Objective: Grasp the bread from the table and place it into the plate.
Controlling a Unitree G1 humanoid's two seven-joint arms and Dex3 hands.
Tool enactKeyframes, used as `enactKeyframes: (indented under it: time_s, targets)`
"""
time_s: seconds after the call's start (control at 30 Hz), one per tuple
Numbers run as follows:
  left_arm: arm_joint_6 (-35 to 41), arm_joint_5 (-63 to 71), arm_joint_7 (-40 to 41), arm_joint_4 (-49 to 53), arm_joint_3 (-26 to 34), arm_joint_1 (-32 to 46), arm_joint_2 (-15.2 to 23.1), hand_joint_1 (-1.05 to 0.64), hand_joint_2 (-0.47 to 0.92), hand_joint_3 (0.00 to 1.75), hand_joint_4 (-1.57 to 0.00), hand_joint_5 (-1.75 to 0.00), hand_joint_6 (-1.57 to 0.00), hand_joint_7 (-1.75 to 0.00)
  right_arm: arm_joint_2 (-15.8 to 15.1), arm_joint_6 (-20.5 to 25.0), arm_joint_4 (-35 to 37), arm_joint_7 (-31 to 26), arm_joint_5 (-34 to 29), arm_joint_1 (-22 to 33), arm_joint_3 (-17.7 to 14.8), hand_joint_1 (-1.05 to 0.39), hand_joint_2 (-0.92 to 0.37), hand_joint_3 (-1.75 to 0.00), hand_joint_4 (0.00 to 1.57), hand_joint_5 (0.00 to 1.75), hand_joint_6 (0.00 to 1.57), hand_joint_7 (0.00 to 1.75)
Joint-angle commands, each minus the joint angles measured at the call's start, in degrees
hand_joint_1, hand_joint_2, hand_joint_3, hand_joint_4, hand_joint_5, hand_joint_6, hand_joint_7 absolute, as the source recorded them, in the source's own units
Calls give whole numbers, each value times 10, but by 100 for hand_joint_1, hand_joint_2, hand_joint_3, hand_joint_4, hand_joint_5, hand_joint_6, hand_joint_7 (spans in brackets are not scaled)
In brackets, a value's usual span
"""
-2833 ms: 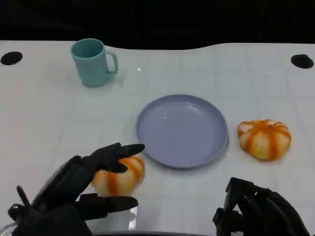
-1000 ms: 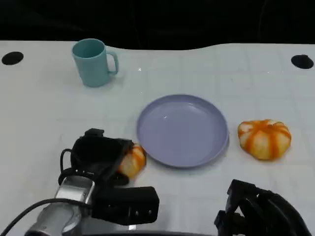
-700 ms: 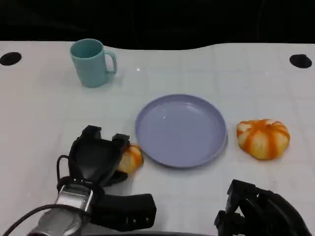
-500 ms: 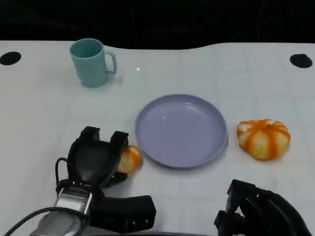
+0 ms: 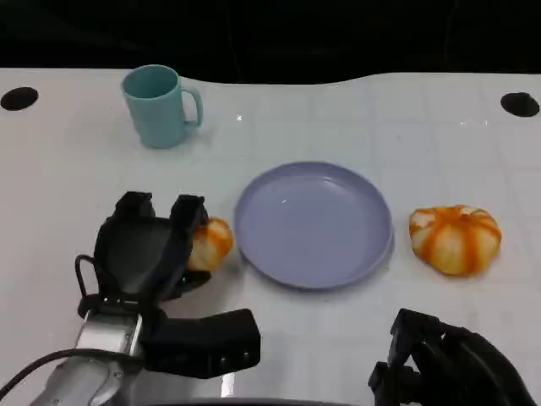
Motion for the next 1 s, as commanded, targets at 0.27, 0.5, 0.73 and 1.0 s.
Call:
enactKeyframes:
  time_s: [0.27, 0.5, 0.73, 1.0]
  targets:
    - [-51, -19, 16, -31, 22, -26, -5, -19, 51, 83, -91, -175, -68, -168, -10, 2, -4, -2, 4, 3, -6, -71, -92, -21, 88, 158, 80, 131]
    - [-71, -20, 2, -13, 12, -69, -31, -17, 43, 95, -92, -175, -69, -172, -13, 3, -5, 1, 7, 5, -9, -70, -92, -22, 87, 158, 79, 132]
    - [-104, -36, -2, 34, 1, -104, -62, -20, 39, 109, -94, -175, -72, -171, -14, 9, -11, -2, 9, 7, -9, -70, -92, -22, 87, 160, 79, 134]
    - [-131, -51, -9, 107, -10, -143, -95, -20, 46, 94, -97, -175, -80, -152, -13, 6, -11, 2, 9, 9, -8, -70, -92, -22, 87, 160, 78, 134]
